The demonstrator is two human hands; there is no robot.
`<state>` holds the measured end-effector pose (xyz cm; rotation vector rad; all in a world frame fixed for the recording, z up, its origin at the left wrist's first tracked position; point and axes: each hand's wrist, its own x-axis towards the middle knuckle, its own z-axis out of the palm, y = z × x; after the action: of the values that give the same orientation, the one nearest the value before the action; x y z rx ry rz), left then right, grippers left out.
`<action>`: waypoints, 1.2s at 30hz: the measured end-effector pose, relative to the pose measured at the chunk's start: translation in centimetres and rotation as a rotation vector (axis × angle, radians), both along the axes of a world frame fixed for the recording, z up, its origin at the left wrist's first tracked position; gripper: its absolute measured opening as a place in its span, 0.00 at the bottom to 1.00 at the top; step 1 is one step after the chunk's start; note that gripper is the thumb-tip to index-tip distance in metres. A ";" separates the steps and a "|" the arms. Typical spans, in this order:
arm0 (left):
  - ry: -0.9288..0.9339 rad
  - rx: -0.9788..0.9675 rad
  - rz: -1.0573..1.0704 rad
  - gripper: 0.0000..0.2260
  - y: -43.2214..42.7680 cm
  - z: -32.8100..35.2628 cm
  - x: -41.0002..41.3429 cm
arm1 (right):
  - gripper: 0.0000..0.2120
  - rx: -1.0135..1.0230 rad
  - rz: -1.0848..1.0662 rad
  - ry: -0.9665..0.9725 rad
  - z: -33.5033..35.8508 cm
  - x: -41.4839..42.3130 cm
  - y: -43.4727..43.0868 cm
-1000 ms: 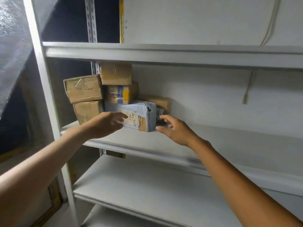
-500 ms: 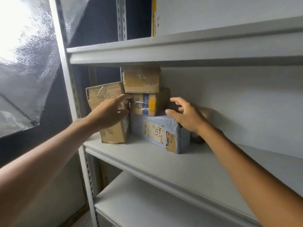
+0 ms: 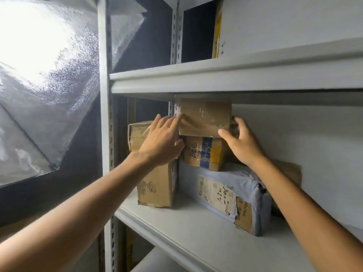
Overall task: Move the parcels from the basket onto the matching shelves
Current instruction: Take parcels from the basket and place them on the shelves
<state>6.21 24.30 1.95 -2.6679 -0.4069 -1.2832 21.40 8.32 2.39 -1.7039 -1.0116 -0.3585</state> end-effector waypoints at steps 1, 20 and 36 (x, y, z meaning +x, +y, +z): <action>0.000 0.011 -0.012 0.33 -0.1 -0.4 0.4 | 0.27 0.023 -0.007 0.017 0.0 0.0 0.5; -0.170 -0.043 -0.331 0.24 -6.5 -3.6 2.0 | 0.24 0.344 -0.053 0.070 -2.4 -1.2 -3.5; -0.271 -0.631 -0.562 0.24 -16.0 -5.7 -1.3 | 0.27 0.475 0.074 0.434 -7.2 -4.2 -11.5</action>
<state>4.95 8.32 -3.75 -3.2852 -0.0872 -1.9635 17.25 -3.16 -4.82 -1.2367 -0.6058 -0.1513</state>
